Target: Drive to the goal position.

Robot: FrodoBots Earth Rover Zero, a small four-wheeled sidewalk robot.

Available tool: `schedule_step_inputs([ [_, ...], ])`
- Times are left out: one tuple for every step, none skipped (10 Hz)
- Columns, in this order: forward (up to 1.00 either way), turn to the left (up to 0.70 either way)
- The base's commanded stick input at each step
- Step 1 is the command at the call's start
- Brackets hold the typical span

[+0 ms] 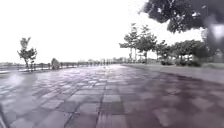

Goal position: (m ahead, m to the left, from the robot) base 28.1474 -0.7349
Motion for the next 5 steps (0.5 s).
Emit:
schedule_step_inputs([
  [1.0, 0.01],
  [1.0, 0.01],
  [1.0, 0.01],
  [1.0, 0.01],
  [1.0, 0.04],
])
